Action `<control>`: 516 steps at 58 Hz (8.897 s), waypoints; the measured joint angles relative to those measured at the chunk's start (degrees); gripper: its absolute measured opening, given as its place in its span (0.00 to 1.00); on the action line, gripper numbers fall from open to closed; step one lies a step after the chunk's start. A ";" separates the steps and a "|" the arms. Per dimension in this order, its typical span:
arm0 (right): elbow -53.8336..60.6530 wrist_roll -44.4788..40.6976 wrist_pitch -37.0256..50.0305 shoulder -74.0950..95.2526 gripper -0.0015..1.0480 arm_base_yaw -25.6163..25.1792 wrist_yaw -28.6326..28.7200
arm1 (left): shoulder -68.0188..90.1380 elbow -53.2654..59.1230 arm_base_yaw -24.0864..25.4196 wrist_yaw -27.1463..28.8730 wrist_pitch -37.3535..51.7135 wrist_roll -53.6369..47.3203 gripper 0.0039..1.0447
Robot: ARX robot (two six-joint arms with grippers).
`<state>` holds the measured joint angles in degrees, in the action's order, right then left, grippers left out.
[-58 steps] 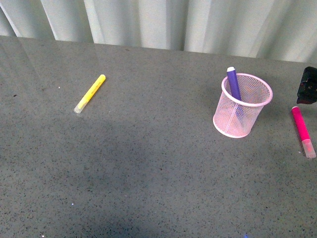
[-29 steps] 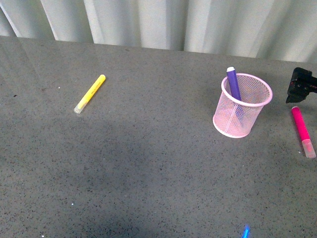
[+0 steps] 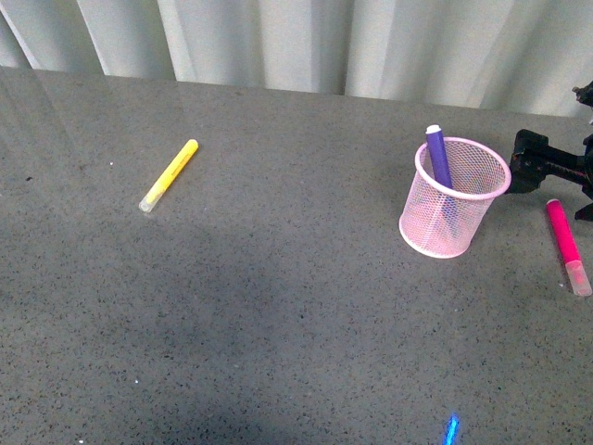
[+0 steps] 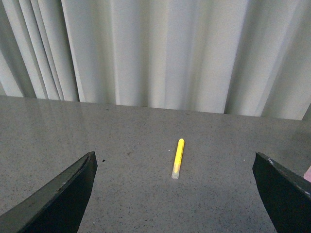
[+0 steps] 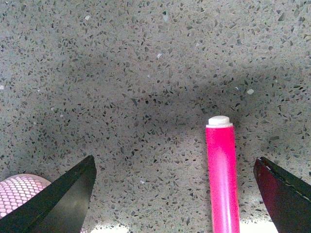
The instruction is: Insert purple and pink pens into pink cup
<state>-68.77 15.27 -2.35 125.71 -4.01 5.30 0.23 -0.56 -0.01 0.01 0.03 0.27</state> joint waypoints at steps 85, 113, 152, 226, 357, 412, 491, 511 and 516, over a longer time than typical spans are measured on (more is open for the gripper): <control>6.82 -0.68 11.96 0.50 0.11 -4.31 0.79 | 0.00 0.00 0.00 0.00 0.00 0.00 0.94; 22.77 1.49 32.61 -34.84 0.11 -2.58 6.69 | 0.00 0.00 0.02 0.00 0.00 0.00 0.94; 37.92 -8.81 75.30 -23.89 0.11 -0.09 20.46 | 0.00 0.00 0.00 0.00 0.00 0.00 0.94; 24.72 -4.72 82.14 -6.97 0.11 9.42 20.79 | -0.04 0.00 0.00 0.00 0.00 0.00 0.94; 23.78 -9.09 51.06 -46.14 0.93 -7.89 7.96 | -0.04 0.00 0.00 0.00 0.00 0.00 0.94; 54.80 -15.19 23.26 -90.33 0.03 -5.40 3.63 | -0.04 0.00 0.00 0.00 0.00 0.00 0.94; 67.60 -15.21 4.94 -121.42 0.03 3.82 -5.27 | -0.04 0.00 0.00 0.00 0.00 0.00 0.94; 67.60 -15.19 2.45 -125.44 0.03 3.82 -5.27 | -0.04 0.00 0.00 0.02 0.00 0.00 0.94; 67.60 -15.19 2.45 -125.44 0.03 3.85 -5.29 | -0.04 0.00 0.00 0.00 0.00 0.00 0.94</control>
<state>-1.17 0.08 0.10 0.27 -0.16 0.01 0.19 -0.56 -0.01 0.01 0.03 0.27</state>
